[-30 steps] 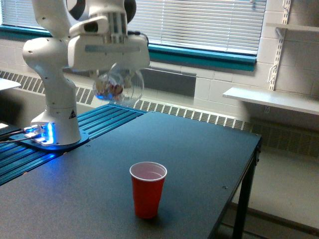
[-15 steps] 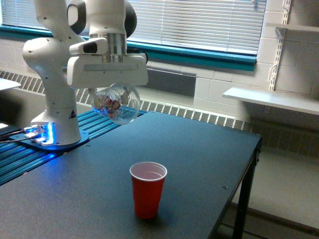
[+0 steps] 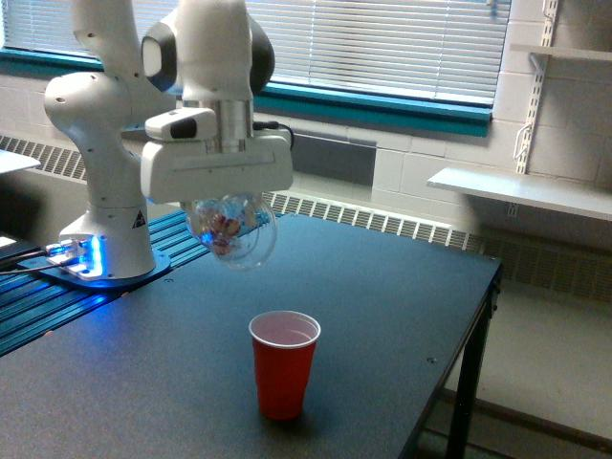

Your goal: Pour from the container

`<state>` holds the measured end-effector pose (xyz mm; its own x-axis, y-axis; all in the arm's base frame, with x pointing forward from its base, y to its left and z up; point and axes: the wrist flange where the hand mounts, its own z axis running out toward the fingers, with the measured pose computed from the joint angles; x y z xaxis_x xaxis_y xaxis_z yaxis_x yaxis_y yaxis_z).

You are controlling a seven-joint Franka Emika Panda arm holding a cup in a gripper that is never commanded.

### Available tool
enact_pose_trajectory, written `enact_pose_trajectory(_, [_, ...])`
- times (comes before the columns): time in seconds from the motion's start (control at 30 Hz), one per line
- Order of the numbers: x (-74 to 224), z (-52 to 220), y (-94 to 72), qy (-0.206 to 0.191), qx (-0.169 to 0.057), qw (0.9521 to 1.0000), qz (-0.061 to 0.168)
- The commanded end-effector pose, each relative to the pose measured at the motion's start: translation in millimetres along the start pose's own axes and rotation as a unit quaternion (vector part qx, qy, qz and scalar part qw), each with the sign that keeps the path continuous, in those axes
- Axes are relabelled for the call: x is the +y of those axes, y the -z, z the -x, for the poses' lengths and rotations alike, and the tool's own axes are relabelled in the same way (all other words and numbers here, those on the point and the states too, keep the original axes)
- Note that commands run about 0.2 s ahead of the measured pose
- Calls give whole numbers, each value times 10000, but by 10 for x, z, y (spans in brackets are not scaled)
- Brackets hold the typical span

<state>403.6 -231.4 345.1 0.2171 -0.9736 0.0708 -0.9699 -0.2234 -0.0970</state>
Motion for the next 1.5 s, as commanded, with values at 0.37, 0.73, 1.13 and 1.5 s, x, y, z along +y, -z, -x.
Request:
enact_pose_trajectory(0.37, [-182,139,-151,-190,-534,9983,116])
enact_pose_trajectory(0.73, [-107,264,-378,-454,-943,9943,205])
enact_pose_trajectory(1.13, [-123,261,-436,-548,-976,9933,296])
enact_pose_trajectory(1.5, [-180,246,-507,-629,-1166,9908,284])
